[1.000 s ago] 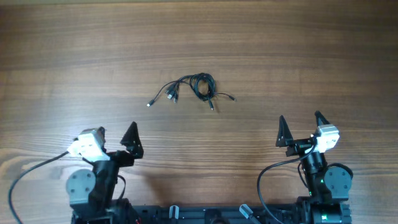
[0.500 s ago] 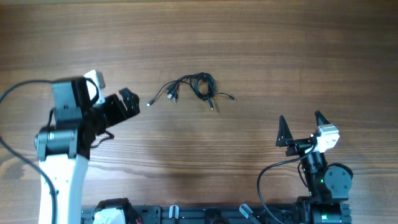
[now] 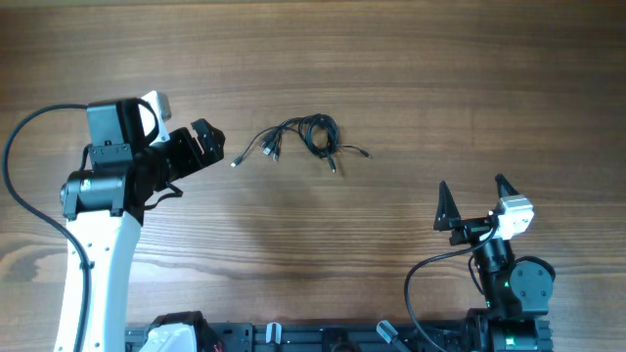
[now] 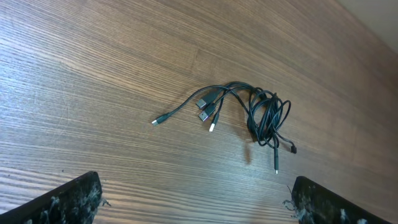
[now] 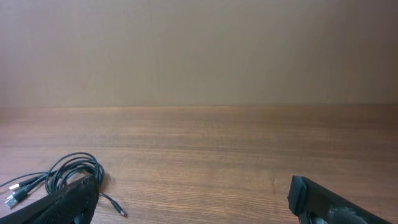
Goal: Untangle cables
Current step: 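Raise the left arm and move its gripper toward the cable tangle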
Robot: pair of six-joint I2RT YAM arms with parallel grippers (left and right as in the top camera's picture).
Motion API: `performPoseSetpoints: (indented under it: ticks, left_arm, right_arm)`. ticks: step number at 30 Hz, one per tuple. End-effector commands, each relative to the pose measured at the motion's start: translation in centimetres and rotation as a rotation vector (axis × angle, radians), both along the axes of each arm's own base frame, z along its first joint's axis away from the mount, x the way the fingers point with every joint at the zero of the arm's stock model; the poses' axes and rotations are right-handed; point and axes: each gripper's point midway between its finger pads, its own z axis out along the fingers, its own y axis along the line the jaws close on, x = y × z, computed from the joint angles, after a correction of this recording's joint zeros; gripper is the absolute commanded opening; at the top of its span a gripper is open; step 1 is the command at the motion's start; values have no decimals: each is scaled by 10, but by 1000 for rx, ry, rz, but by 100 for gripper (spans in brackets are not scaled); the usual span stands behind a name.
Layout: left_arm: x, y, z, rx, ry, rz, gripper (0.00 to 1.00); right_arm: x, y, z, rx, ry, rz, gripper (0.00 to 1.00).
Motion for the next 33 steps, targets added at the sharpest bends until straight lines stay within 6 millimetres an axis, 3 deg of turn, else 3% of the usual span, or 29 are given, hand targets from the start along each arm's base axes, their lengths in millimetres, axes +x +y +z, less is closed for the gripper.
performPoseSetpoints:
  ticks: [1,2,3,7,14,17,19,22,27,30,32,33]
  left_arm:
    - [2,-3,7,-13,-12,-12,55]
    - [2,-3,7,-13,-11,-12,15]
    - [1,-3,7,-13,-10,-11,4]
    - [-2,-2,0,-12,24,-9,4]
    - [-16,-3,-40,-24,211,-5,4]
    - [-21,-3,-61,-31,283,-4,20]
    - [-24,-3,-72,-36,333,-5,20]
    - [-25,-3,-78,-37,358,-4,31]
    - [-29,-4,-84,-40,377,-4,34]
    - [-33,-4,-89,-41,393,-5,5]
    - [-36,-4,-92,-42,400,-5,4]
    - [-36,-5,-94,-42,402,-5,9]
  right_arm:
    - [0,0,1,-18,-11,-2,100]
    - [0,0,1,-17,-10,-2,100]
    - [0,0,1,-17,-10,-2,100]
    - [0,0,1,-18,-11,-2,100]
    - [0,0,1,-17,-10,-2,100]
    - [0,0,1,-17,-10,-2,100]
    - [0,0,1,-17,-10,-2,100]
    - [0,0,1,-17,-10,-2,100]
    - [0,0,1,-18,-11,-2,100]
    - [0,0,1,-18,-11,-2,100]
    - [0,0,1,-17,-10,-2,100]
    - [0,0,1,-18,-11,-2,100]
